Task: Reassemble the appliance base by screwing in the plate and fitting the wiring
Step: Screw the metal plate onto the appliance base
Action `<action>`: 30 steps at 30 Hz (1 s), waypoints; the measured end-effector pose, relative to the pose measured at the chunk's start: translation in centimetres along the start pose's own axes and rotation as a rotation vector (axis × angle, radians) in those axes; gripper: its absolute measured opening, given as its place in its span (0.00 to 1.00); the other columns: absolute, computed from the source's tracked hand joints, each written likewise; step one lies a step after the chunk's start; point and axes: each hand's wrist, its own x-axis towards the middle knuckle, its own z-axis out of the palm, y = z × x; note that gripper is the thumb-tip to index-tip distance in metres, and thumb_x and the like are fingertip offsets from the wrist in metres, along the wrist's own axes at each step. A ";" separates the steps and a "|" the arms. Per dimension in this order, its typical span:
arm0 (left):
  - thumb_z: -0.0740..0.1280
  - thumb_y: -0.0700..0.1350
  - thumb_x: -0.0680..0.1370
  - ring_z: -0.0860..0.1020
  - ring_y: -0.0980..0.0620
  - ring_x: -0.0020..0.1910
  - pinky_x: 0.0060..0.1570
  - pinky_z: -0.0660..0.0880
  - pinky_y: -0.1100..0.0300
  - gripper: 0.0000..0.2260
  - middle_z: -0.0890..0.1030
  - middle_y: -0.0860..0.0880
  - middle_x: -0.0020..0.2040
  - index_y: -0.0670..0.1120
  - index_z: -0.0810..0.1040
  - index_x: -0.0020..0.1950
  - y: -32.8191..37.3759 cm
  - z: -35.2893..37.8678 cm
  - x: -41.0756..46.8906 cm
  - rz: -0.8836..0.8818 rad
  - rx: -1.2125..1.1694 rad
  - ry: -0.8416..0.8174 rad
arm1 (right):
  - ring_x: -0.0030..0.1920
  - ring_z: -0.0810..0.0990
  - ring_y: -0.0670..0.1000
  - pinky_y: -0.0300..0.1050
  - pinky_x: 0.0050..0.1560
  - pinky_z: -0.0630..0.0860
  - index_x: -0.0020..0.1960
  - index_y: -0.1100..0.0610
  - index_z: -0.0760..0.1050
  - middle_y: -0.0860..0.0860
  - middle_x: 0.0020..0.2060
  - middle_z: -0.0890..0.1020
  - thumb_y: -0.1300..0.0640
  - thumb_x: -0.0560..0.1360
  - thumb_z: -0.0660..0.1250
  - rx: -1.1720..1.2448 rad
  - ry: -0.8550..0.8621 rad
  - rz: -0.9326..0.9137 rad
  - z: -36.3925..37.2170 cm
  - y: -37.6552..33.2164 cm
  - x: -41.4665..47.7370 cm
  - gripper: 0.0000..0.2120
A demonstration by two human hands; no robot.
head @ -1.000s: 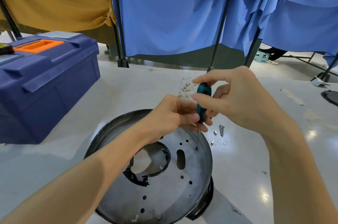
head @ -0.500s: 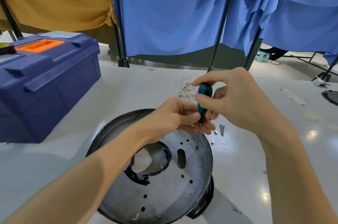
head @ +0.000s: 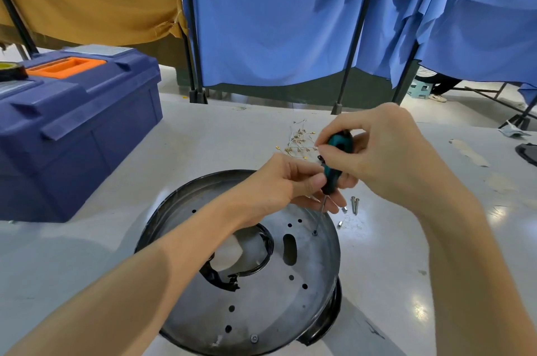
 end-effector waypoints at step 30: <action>0.71 0.34 0.74 0.84 0.41 0.46 0.47 0.81 0.56 0.09 0.83 0.40 0.49 0.38 0.81 0.54 0.3 0.0 0.1 0.003 -0.074 0.088 | 0.26 0.78 0.48 0.43 0.33 0.77 0.35 0.59 0.78 0.48 0.25 0.76 0.50 0.71 0.75 -0.058 0.138 0.034 1.7 0.2 0.7 0.13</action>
